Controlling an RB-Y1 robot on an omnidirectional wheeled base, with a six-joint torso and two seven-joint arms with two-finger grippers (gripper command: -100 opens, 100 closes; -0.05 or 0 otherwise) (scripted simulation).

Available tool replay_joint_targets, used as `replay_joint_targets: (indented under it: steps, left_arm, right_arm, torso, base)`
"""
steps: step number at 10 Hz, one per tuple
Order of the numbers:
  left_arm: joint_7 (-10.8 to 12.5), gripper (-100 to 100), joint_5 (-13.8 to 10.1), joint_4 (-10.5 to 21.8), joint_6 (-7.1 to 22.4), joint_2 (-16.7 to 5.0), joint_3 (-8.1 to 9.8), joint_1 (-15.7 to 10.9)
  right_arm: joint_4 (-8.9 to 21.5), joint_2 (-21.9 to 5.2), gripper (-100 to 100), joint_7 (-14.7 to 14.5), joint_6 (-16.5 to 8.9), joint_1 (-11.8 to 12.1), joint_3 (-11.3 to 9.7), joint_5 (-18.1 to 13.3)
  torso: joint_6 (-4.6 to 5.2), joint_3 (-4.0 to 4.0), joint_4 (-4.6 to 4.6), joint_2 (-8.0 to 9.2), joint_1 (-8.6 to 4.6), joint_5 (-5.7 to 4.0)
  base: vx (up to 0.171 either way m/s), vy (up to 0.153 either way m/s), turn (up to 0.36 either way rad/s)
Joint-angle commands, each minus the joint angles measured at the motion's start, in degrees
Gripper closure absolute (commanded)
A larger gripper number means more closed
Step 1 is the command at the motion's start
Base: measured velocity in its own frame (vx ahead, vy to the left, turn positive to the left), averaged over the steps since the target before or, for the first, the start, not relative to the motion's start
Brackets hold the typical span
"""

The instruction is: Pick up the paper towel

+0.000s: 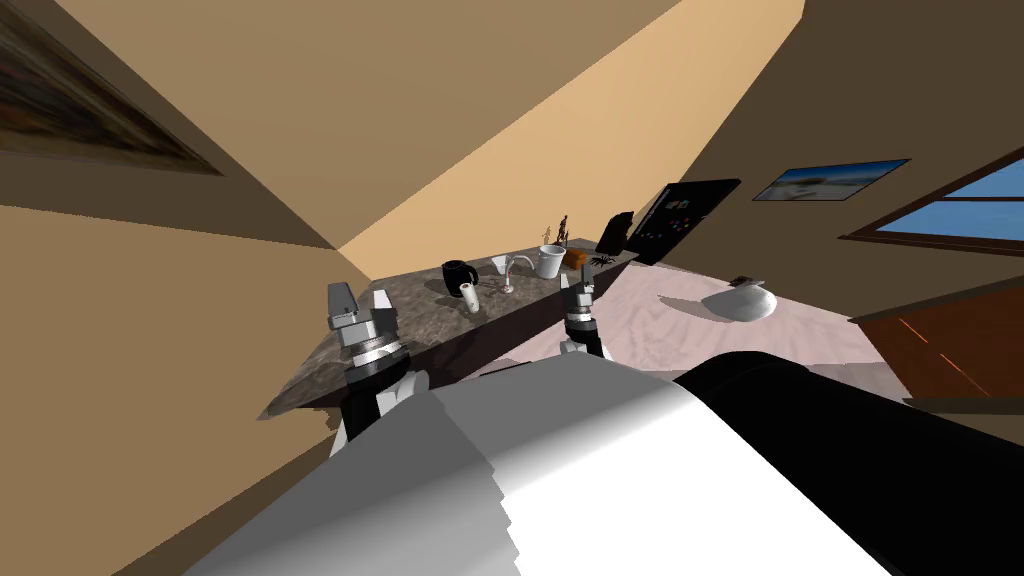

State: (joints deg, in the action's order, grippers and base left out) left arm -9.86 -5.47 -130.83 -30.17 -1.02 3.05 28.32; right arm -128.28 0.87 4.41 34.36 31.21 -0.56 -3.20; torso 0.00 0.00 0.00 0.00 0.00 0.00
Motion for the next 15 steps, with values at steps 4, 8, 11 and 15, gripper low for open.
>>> replay_joint_targets:
  steps: [4, 8, 11, 15]
  left_arm:
    - [-1.23, -100, 4.13, 4.06, 0.57, -5.3, 0.99, -2.26]
    - [-3.28, -100, 8.31, 9.02, 1.35, -8.68, 1.64, -4.02]
    - [-5.15, -100, 11.33, 12.91, 1.94, -10.93, 1.89, -5.04]
    - [-8.32, -100, 15.59, 18.8, 2.74, -14.06, 1.91, -6.15]
  right_arm:
    - [0.0, 0.0, 0, 0.0, 0.0, -0.01, 0.0, 0.0]
    - [0.0, 0.0, 0, 0.0, 0.0, -0.01, 0.0, 0.0]
    - [0.0, 0.0, 0, 0.0, 0.0, 0.0, 0.0, 0.0]
    - [0.0, 0.0, 0, 0.0, 0.0, 0.0, 0.0, 0.0]
  torso:
    - [0.01, 0.1, 0.04, 0.18, 0.0, 0.0]
    - [0.01, 0.07, 0.03, 0.12, -0.05, -0.01]
    - [0.0, 0.05, 0.02, 0.08, -0.12, -0.03]
    - [0.0, 0.0, 0.0, -0.01, -0.15, -0.03]
  base:
    - [-0.043, -0.008, -0.083]
    - [-0.037, -0.023, -0.072]
    - [-0.021, -0.036, -0.071]
    - [-0.002, -0.047, -0.069]
